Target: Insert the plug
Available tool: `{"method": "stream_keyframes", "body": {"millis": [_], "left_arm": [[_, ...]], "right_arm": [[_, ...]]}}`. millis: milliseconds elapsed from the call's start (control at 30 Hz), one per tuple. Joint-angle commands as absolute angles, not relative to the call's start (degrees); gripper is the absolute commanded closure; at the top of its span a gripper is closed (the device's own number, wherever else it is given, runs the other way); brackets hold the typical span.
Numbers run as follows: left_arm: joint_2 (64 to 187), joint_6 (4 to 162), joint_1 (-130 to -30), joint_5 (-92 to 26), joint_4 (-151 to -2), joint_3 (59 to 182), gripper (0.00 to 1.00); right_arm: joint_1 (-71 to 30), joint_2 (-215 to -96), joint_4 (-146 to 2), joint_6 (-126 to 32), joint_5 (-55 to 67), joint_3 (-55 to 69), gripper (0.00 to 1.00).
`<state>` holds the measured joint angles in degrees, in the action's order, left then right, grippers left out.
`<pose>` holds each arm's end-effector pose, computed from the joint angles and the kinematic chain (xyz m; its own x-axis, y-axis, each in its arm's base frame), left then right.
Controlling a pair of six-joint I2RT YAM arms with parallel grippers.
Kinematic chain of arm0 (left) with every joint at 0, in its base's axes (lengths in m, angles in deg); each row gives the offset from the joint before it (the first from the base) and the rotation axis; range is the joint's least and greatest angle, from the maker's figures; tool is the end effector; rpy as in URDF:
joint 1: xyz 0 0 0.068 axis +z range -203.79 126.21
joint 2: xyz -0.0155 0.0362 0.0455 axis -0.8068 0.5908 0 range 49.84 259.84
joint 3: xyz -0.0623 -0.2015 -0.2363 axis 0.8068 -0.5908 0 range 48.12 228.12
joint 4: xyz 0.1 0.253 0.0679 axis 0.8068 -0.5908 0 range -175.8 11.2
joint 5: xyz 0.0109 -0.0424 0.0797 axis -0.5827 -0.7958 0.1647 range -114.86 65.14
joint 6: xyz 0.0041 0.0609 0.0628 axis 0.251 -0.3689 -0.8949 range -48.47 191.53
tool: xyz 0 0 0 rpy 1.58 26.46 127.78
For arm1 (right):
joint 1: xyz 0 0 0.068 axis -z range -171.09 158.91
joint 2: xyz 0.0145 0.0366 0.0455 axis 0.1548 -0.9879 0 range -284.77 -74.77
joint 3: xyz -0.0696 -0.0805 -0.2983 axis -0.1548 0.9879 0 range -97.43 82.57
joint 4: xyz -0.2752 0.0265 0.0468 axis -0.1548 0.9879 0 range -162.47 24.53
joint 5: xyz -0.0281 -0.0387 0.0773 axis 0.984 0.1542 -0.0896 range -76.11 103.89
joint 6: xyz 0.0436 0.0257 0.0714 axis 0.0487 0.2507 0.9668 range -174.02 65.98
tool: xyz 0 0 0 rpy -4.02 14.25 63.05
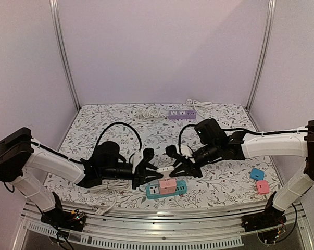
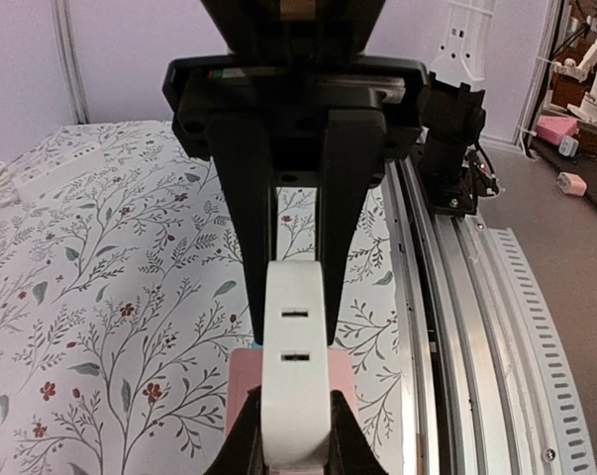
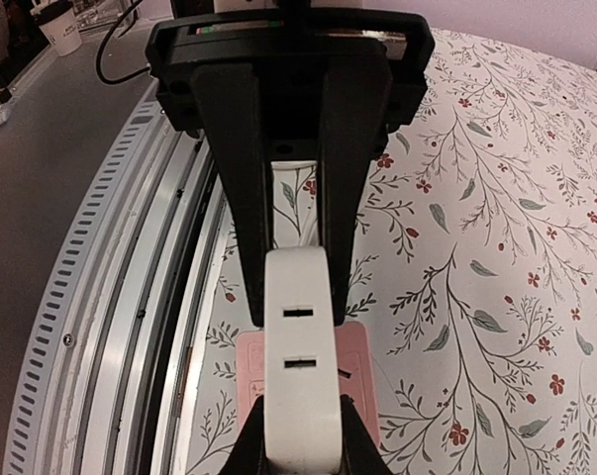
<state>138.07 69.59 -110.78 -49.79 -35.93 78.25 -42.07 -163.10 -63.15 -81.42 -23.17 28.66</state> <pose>0.1583 -0.3036 0.1912 -0.1098 0.2253 -0.9681 0.9863 0.1455 -0.0780 0.1914 0.3106 0.2282 0.0249 -0.5525 -0.8332 -0.9941 -0.1013 0.0375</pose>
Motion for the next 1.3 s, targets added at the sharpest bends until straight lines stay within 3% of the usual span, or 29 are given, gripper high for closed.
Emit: {"method": "stream_keyframes", "body": {"millis": [0, 400, 800, 1267], "left_arm": [[139.3, 69.6, -111.0, -49.4, -38.8, 79.4, 1.00], [141.2, 67.7, -111.3, -50.1, -42.1, 81.5, 1.00], [141.7, 66.6, -111.4, -49.2, -58.4, 88.1, 1.00], [141.6, 61.3, -114.7, -50.6, -49.3, 82.8, 1.00]], "right_arm": [[-41.2, -164.7, -65.8, -81.2, -23.0, 29.8, 1.00], [-41.7, -168.1, -66.7, -78.5, -20.2, 33.2, 1.00], [-43.9, -169.5, -66.5, -77.8, -14.8, 35.5, 1.00], [-48.2, -164.1, -62.9, -78.2, -9.2, 36.2, 1.00]]}}
